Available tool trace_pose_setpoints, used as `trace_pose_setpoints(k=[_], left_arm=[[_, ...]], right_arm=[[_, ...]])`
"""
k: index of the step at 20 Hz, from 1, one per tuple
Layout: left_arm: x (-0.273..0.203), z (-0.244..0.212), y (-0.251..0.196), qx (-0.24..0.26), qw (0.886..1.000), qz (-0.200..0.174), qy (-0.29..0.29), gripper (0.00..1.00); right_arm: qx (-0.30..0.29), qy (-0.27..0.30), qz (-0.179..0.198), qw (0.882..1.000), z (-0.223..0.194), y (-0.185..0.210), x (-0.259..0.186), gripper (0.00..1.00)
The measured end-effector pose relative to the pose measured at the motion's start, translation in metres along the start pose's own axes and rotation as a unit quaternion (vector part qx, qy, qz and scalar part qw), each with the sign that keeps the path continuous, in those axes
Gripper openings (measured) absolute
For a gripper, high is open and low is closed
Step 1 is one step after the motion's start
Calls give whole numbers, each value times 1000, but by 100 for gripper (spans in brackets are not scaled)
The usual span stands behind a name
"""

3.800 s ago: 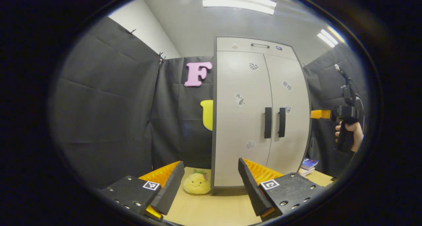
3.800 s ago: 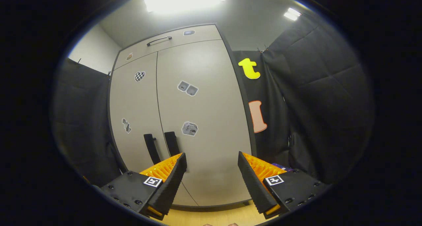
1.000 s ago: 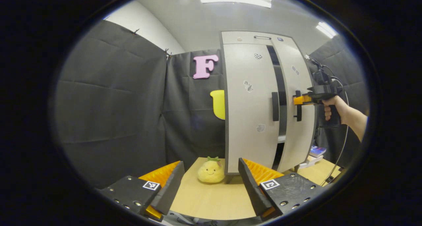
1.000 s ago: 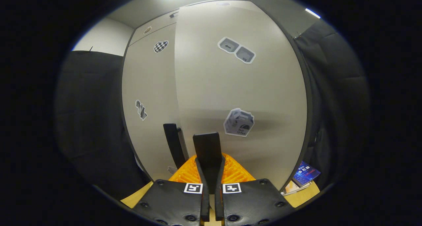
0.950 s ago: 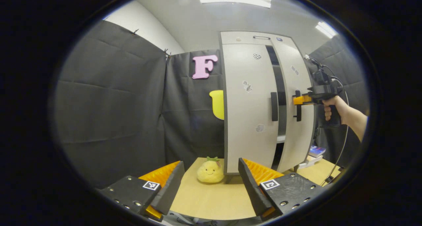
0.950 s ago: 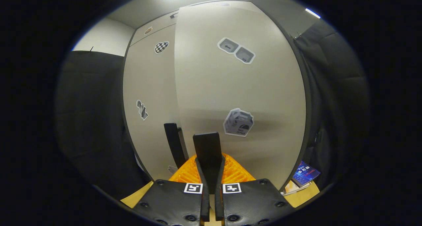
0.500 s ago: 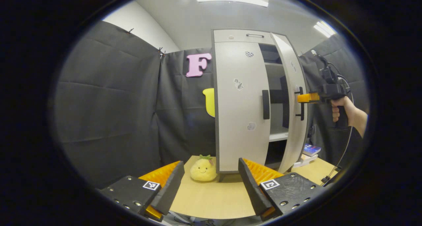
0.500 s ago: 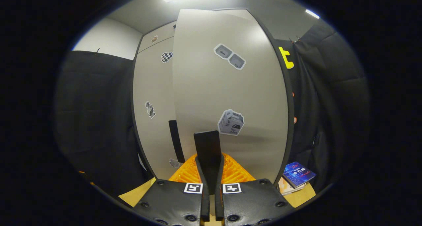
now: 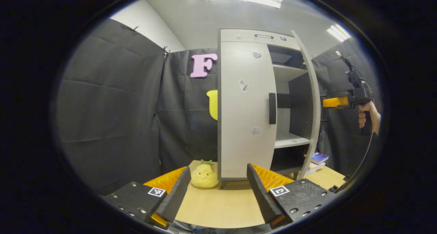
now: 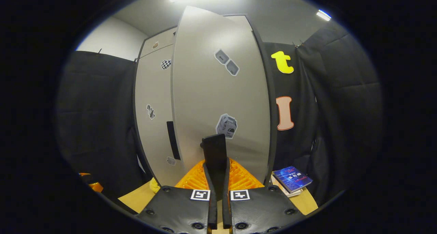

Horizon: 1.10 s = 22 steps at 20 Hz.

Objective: Open the right door of the double-door shoe cabinet with the right hand, and open the left door with the left hand.

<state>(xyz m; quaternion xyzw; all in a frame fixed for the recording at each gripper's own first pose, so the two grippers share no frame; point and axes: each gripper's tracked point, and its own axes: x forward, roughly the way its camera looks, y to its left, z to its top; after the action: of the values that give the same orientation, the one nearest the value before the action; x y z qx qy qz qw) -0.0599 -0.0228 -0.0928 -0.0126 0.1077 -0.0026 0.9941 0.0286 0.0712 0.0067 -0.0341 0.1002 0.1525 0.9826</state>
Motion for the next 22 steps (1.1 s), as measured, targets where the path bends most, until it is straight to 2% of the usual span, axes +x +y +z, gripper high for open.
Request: trace_pose_setpoints(k=[6,11,15,16,20,22], left_arm=[[3,0,-15,5,999,-36,1,93],[20,0,-48,12,997,-79,5,94],[30,10,-67,18,995,-102,-6,93],[31,10,-71,17,994,-107,-7,93],[33,7,-78,14,993,-116,-6,93],[33,6,-77,11,993,-116,-5,93]], right_arm=[[4,-2,-45,999,-1,-35,-27,7],[28,-4,-52,998,2,-61,-37,3],[24,-6,-69,997,3,-78,-38,2],[22,-4,-74,997,3,-87,-41,6],[33,-7,-96,995,5,-114,-44,4],[36,-13,-122,992,6,-131,-47,4]])
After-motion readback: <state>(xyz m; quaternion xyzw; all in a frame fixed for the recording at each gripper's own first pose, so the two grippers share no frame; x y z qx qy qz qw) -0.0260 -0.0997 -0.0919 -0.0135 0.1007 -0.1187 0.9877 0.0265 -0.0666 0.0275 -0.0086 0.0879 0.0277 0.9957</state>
